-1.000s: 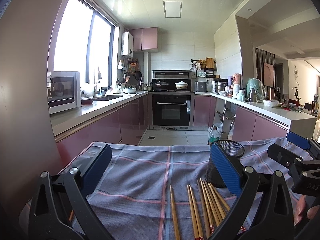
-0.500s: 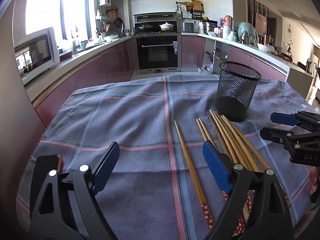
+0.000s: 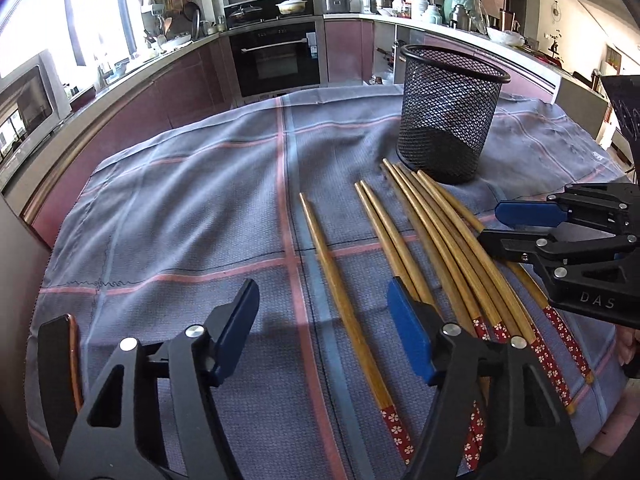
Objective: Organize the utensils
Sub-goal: 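Grasp one chopstick with the left gripper while the right gripper grasps another, then lift the left gripper's chopstick upright over the mesh cup while the right gripper carries its own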
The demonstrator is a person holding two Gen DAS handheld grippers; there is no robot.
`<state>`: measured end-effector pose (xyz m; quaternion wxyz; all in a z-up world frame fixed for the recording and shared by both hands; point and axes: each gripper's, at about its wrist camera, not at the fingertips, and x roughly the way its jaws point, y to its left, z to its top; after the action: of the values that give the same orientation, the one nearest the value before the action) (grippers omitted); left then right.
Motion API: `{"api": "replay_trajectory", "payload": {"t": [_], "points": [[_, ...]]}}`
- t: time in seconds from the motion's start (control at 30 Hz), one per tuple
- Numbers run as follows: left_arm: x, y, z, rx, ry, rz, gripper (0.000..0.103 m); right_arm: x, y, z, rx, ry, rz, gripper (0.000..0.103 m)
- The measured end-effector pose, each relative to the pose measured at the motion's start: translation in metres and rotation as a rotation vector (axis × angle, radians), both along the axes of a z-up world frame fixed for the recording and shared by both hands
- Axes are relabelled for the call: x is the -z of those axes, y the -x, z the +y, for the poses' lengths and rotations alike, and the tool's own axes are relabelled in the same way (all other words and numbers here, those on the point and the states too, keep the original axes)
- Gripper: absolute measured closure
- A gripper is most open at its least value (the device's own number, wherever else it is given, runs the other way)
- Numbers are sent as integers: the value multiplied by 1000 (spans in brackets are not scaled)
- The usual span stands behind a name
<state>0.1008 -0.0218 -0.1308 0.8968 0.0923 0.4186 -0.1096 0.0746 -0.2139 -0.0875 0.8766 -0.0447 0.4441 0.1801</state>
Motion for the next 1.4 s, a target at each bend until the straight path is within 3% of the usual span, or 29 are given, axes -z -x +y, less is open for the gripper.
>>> {"api": "replay_trajectory", "payload": {"t": [0.13, 0.2, 0.23, 0.3, 0.37, 0.43, 0.67, 0.87, 1.0, 1.4], "points": [[4, -8, -3, 6, 21, 25, 52, 0, -5, 1, 4, -9, 11, 75], [4, -9, -3, 10, 40, 34, 62, 1, -8, -3, 4, -37, 28, 87], [4, -11, -4, 9, 45, 38, 65, 2, -9, -6, 3, -60, 42, 97], [3, -12, -4, 0, 58, 43, 71, 3, -12, -11, 9, -99, 60, 97], [3, -13, -2, -17, 85, 51, 85, 4, -11, -15, 12, -130, 67, 98], [2, -13, 0, -31, 104, 58, 91, 4, -10, -18, 16, -150, 71, 98], [-3, -11, 6, -55, 161, 64, 95, -19, 1, -31, -8, -210, 26, 98], [-27, -7, 17, -27, 221, 30, 95, -59, 12, -48, -24, -277, -90, 98], [-56, -1, 25, 15, 289, -23, 95, -87, 20, -60, -25, -305, -180, 98], [-149, 2, 25, 133, 454, -196, 96, -138, 17, -76, -38, -327, -315, 98]]}}
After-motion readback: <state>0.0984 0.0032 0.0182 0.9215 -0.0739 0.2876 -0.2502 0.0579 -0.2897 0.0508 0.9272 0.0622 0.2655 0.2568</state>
